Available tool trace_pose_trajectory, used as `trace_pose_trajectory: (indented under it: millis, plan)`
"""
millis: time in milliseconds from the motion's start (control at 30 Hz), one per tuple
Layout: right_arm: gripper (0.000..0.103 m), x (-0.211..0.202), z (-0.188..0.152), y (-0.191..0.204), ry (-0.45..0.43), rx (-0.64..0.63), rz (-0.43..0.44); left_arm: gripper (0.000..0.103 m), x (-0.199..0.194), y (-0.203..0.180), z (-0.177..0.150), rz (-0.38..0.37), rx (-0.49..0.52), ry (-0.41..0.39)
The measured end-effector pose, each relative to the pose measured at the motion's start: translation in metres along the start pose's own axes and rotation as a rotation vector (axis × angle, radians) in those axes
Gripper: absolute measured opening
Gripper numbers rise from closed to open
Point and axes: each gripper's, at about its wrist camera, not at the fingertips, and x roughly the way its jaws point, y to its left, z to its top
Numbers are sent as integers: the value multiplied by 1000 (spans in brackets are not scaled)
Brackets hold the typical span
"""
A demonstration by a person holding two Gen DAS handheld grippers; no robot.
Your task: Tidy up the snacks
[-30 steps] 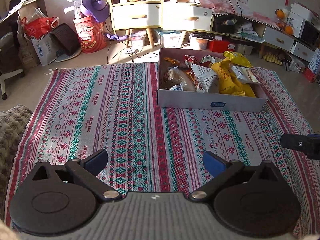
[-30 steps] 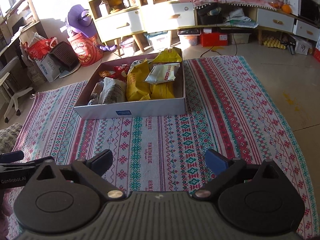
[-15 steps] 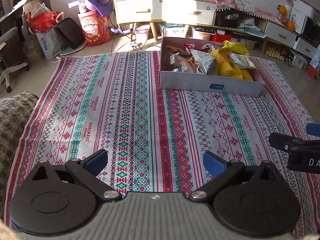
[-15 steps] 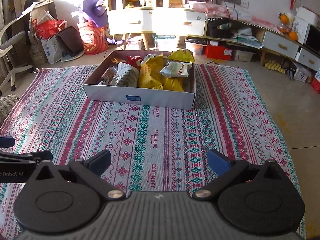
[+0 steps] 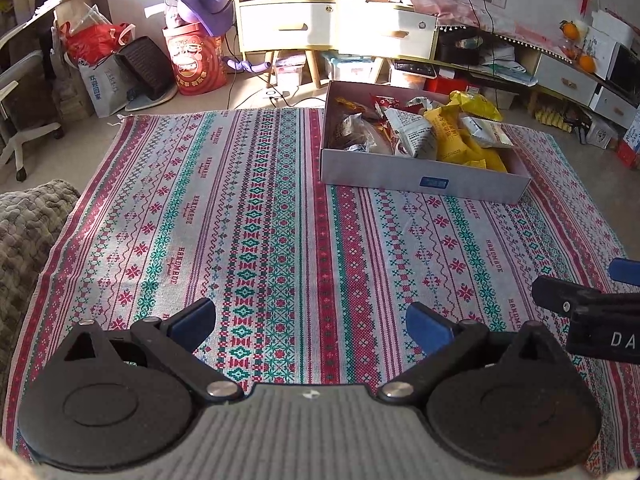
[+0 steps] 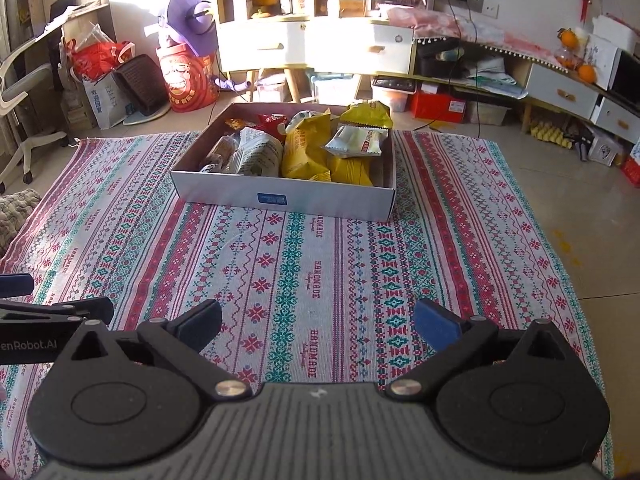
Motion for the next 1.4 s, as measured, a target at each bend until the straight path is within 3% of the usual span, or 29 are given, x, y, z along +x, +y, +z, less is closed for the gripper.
trace_pose_trajectory:
  millis: [1400]
  plan:
    - [102, 1, 0, 4, 0, -5, -5, 103, -1, -3, 0, -12, -7, -10]
